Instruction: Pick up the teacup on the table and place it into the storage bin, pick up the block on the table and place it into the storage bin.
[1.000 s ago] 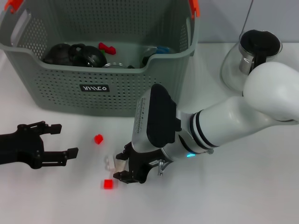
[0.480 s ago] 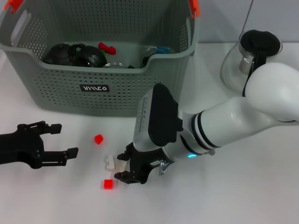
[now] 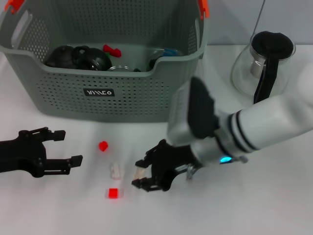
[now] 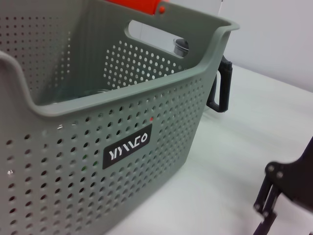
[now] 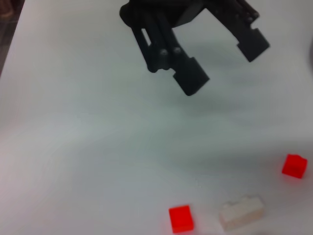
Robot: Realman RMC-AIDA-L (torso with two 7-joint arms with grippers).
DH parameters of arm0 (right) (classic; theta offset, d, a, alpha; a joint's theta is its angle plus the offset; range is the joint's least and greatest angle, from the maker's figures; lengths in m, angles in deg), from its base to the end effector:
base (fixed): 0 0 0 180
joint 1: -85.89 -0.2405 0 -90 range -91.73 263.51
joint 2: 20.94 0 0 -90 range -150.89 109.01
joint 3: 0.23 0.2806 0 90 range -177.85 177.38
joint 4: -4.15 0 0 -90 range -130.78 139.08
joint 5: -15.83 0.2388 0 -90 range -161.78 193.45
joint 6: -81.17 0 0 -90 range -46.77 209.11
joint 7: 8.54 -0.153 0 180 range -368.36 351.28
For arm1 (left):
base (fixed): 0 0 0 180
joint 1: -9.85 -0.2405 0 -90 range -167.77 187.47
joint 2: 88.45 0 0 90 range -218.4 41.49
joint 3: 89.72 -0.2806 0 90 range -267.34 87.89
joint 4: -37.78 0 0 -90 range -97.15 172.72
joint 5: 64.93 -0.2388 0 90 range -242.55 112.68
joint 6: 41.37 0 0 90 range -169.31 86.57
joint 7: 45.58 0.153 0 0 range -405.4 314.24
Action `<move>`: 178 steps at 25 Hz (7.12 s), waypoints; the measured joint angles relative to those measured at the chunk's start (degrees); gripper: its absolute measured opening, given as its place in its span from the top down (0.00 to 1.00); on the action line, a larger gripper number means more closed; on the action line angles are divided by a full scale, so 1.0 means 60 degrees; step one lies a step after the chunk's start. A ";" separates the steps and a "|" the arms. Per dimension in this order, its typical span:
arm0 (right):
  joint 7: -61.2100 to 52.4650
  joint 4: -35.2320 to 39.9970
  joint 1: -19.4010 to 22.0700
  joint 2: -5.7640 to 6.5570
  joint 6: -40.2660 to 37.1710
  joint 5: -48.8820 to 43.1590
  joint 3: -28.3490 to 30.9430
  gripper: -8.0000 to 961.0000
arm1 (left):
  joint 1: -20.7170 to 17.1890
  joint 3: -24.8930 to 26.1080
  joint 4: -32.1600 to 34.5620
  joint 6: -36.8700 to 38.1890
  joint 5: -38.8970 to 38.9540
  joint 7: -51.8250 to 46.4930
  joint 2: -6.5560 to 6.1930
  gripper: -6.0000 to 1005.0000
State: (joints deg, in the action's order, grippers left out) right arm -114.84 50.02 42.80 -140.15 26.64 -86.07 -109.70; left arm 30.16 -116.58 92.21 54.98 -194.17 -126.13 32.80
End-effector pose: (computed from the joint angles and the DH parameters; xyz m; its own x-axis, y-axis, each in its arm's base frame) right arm 0.1571 0.3717 -0.1803 0.9896 -0.1429 0.0134 -0.1422 -0.9889 -0.0437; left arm -0.3633 0.3065 0.0369 0.8165 0.4314 0.3837 0.5500 -0.7832 -0.2899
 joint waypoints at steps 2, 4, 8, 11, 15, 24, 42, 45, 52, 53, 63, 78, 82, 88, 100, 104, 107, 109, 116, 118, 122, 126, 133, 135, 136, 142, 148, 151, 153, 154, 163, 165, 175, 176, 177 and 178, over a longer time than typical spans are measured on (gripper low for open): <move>-0.0414 0.1281 0.0700 0.0047 -0.1357 -0.1101 0.1467 0.52 | -0.0001 0.0056 0.0005 0.0040 0.0058 -0.0002 0.0002 0.13; -0.0496 0.1720 0.0892 0.0051 -0.1857 -0.1365 0.2033 0.52 | -0.0001 0.0072 0.0006 0.0057 0.0078 -0.0003 -0.0005 0.13; -0.0778 0.3091 0.1237 0.0064 -0.4298 -0.1668 0.4465 0.53 | -0.0001 0.0083 0.0069 0.0085 0.0091 -0.0006 -0.0017 0.13; -0.1099 0.3823 0.1047 -0.0016 -0.5819 -0.1552 0.6204 0.52 | 0.0039 0.0082 0.0092 0.0085 0.0093 -0.0007 -0.0020 0.13; -0.1511 0.4244 0.0224 -0.0078 -0.6691 -0.1056 0.7780 0.52 | 0.0112 0.0081 0.0096 0.0099 0.0096 -0.0007 -0.0024 0.13; -0.2096 0.1771 -0.2616 -0.0159 -0.2718 -0.2775 0.8168 0.53 | 0.0259 0.0018 0.0109 0.0116 0.0095 -0.0004 -0.0034 0.13; -0.2367 -0.0498 -0.3187 -0.0183 0.0538 -0.3148 0.7273 0.35 | 0.0321 -0.0008 0.0140 0.0431 0.0005 -0.0007 -0.0087 0.13; -0.1409 -0.0239 -0.2641 -0.0188 0.0226 -0.1851 0.7286 0.26 | 0.0327 0.0042 0.0175 0.0802 0.0015 -0.0008 -0.0148 0.13; 0.2012 0.0441 -0.0496 -0.0139 -0.2918 0.1928 0.7361 0.06 | 0.0345 -0.0111 0.0512 0.1960 0.0005 0.0024 -0.0199 0.13; 0.2371 0.0444 -0.0156 -0.0130 -0.3437 0.2200 0.7361 0.04 | 0.0348 -0.0189 0.0554 0.2058 0.0004 0.0037 -0.0201 0.13; 0.3825 0.0360 0.2005 -0.0169 -0.6550 0.2460 0.6980 0.03 | 0.0626 -0.2730 0.1364 0.2035 -0.0708 -0.0005 0.0034 0.13; 0.2489 0.0442 0.1487 -0.0054 -0.5805 -0.0309 0.7082 0.03 | 0.1383 -0.4028 0.1582 0.0557 -0.2166 -0.0188 0.0500 0.14; 0.2395 0.0445 0.1326 -0.0086 -0.5526 -0.0450 0.7133 0.03 | 0.1349 -0.4666 0.1548 0.0080 -0.2176 -0.0440 0.0499 0.14; 0.2370 0.0446 0.1163 -0.0108 -0.5217 -0.0462 0.7133 0.03 | 0.1392 -0.5354 0.1460 -0.0075 -0.2209 -0.0852 0.0489 0.14; 0.2453 0.0333 0.1017 -0.0128 -0.4962 -0.0468 0.7124 0.03 | 0.1391 -0.5765 0.1274 -0.0817 -0.2472 -0.1102 0.0517 0.14; 0.2454 0.0330 0.1012 -0.0128 -0.4949 -0.0438 0.7128 0.03 | 0.1329 -0.6026 0.1483 -0.0773 -0.2539 -0.1139 0.0508 0.26; 0.2454 0.0350 0.0997 -0.0135 -0.4907 -0.0423 0.7128 0.03 | 0.1273 -0.6445 0.1846 -0.0712 -0.2805 -0.1384 0.0515 0.29; 0.2454 0.0353 0.0980 -0.0142 -0.4874 -0.0415 0.7128 0.03 | 0.1292 -0.6666 0.1935 -0.0712 -0.2935 -0.1578 0.0523 0.30; 0.2433 0.0328 0.0940 -0.0142 -0.4818 -0.0403 0.7131 0.03 | 0.1446 -0.7209 0.2213 -0.0676 -0.3154 -0.2179 0.0505 0.33; 0.2433 0.0326 0.0934 -0.0142 -0.4776 -0.0403 0.7138 0.03 | 0.1484 -0.7319 0.2219 -0.0696 -0.3190 -0.2311 0.0503 0.34; 0.2451 0.0323 0.0925 -0.0151 -0.4723 -0.0403 0.7142 0.03 | 0.1558 -0.7458 0.2178 -0.0732 -0.3214 -0.2538 0.0502 0.35; 0.2453 0.0323 0.0918 -0.0155 -0.4636 -0.0403 0.7142 0.03 | 0.1598 -0.7487 0.2171 -0.0748 -0.3232 -0.2650 0.0502 0.37; 0.2458 0.0326 0.0897 -0.0140 -0.4593 -0.0403 0.7142 0.03 | 0.1689 -0.7617 0.2183 -0.0794 -0.3401 -0.2997 0.0517 0.44; 0.2466 0.0328 0.0893 -0.0141 -0.4567 -0.0403 0.7142 0.03 | 0.1712 -0.7670 0.2170 -0.0804 -0.3435 -0.3046 0.0518 0.48; 0.2469 0.0328 0.0889 -0.0142 -0.4549 -0.0403 0.7142 0.03 | 0.1723 -0.7704 0.2169 -0.0825 -0.3440 -0.3091 0.0518 0.48; 0.2471 0.0327 0.0880 -0.0142 -0.4533 -0.0403 0.7142 0.03 | 0.1759 -0.7993 0.2164 -0.0910 -0.3465 -0.3288 0.0518 0.48; 0.2470 0.0322 0.0882 -0.0142 -0.4533 -0.0403 0.7141 0.03 | 0.1772 -0.8214 0.2140 -0.0953 -0.3469 -0.3351 0.0518 0.50; 0.2469 0.0322 0.0882 -0.0142 -0.4534 -0.0403 0.7142 0.03 | 0.1776 -0.8267 0.2125 -0.1016 -0.3486 -0.3417 0.0518 0.50; 0.2469 0.0322 0.0883 -0.0142 -0.4526 -0.0403 0.7142 0.03 | 0.1792 -0.8269 0.2115 -0.1031 -0.3493 -0.3459 0.0518 0.50; 0.2469 0.0322 0.0883 -0.0142 -0.4517 -0.0404 0.7142 0.03 | 0.1802 -0.8275 0.2108 -0.1051 -0.3496 -0.3480 0.0518 0.51; 0.2469 0.0322 0.0883 -0.0142 -0.4462 -0.0403 0.7142 0.03 | 0.1868 -0.8426 0.2046 -0.1174 -0.3629 -0.3667 0.0518 0.52; 0.2469 0.0322 0.0882 -0.0142 -0.4461 -0.0404 0.7143 0.03 | 0.1874 -0.8435 0.2046 -0.1208 -0.3629 -0.3681 0.0518 0.53; 0.2487 0.0325 0.0883 -0.0142 -0.4460 -0.0404 0.7241 0.03 | 0.1943 -0.8491 0.1944 -0.1261 -0.3639 -0.3770 0.0518 0.57; 0.2492 0.0324 0.0883 -0.0143 -0.4460 -0.0404 0.7242 0.03 | 0.1948 -0.8496 0.1935 -0.1261 -0.3639 -0.3771 0.0518 0.57; 0.2505 0.0325 0.0883 -0.0142 -0.4460 -0.0404 0.7244 0.03 | 0.1952 -0.8506 0.1915 -0.1263 -0.3641 -0.3772 0.0518 0.58; 0.2521 0.0325 0.0883 -0.0143 -0.4460 -0.0404 0.7248 0.03 | 0.1953 -0.8510 0.1908 -0.1267 -0.3641 -0.3772 0.0518 0.58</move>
State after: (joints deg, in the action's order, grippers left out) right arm -99.72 51.97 48.10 -141.00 -0.13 -88.49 -66.21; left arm 41.88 -167.64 103.66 47.38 -216.01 -148.76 35.91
